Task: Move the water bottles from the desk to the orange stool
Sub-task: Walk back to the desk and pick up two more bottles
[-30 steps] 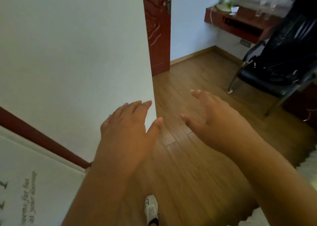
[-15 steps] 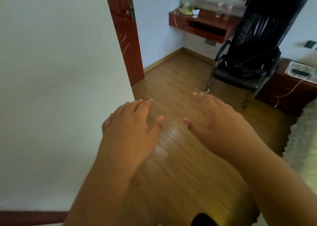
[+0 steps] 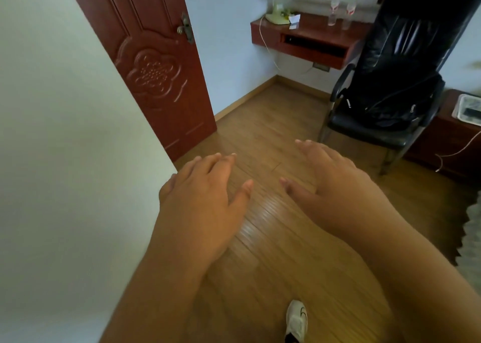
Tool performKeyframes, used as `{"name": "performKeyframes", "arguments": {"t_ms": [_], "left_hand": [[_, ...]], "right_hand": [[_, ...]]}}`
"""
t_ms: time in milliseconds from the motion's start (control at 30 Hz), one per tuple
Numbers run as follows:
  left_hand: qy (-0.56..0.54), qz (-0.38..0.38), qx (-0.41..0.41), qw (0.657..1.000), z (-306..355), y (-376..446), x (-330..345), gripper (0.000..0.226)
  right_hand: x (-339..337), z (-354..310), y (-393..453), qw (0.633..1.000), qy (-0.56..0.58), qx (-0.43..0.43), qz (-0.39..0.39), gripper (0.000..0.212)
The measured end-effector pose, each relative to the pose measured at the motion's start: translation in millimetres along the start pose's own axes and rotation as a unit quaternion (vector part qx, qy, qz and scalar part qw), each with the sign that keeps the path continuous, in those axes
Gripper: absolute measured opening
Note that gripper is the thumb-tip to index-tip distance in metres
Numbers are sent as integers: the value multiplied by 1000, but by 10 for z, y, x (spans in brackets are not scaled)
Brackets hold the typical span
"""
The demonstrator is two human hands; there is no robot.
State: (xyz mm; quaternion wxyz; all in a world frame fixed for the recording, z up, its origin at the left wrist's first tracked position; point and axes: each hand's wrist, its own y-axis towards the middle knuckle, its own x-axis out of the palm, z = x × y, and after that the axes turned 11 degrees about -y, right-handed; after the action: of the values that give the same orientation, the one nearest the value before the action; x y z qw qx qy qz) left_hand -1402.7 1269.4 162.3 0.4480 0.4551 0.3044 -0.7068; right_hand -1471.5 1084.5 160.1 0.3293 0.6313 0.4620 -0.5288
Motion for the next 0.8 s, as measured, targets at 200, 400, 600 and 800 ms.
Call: {"name": "performKeyframes", "arguments": {"t_ms": [200, 400, 600, 800], "left_hand": [[-12, 20, 15, 1000, 465, 797, 41, 63], [-14, 21, 36, 999, 804, 1354, 141, 62], [-13, 5, 51, 999, 985, 1878, 197, 62], [-22, -15, 74, 997, 985, 2528, 228, 62]], "right_hand": [[-314, 420, 807, 1000, 0, -19, 24, 80], [-495, 794, 1283, 999, -3, -13, 30, 80], [-546, 997, 1722, 999, -1, 10, 34, 80], [-580, 1051, 2231, 998, -13, 45, 31, 81]]}}
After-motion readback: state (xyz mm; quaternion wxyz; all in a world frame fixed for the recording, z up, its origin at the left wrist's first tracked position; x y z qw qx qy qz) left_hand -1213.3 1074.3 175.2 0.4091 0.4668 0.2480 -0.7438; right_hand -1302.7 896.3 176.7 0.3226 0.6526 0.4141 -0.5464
